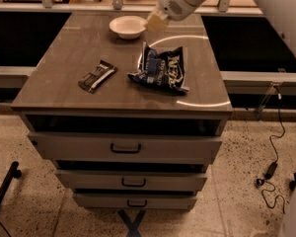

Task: Move blue chip bag near rxbar chocolate

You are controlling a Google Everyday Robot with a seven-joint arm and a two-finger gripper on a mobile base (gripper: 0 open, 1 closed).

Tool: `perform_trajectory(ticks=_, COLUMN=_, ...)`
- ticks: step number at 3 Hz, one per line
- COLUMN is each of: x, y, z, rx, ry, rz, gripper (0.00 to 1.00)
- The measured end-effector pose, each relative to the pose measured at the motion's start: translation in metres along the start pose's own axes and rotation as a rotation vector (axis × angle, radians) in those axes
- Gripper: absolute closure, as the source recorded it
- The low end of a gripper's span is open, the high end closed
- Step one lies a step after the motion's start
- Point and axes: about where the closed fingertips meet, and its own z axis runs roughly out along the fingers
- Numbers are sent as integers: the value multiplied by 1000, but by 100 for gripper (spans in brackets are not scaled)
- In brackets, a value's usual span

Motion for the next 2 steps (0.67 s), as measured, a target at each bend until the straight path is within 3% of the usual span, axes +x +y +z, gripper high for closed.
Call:
perform_trajectory(ticks=1, x=34, y=-17, z=-10, rx=54, ry=79, rz=26, gripper=51)
perform_trajectory(ticks=2, x=74, y=-19, z=-1, rx=58, ry=224, rz=21, gripper=28)
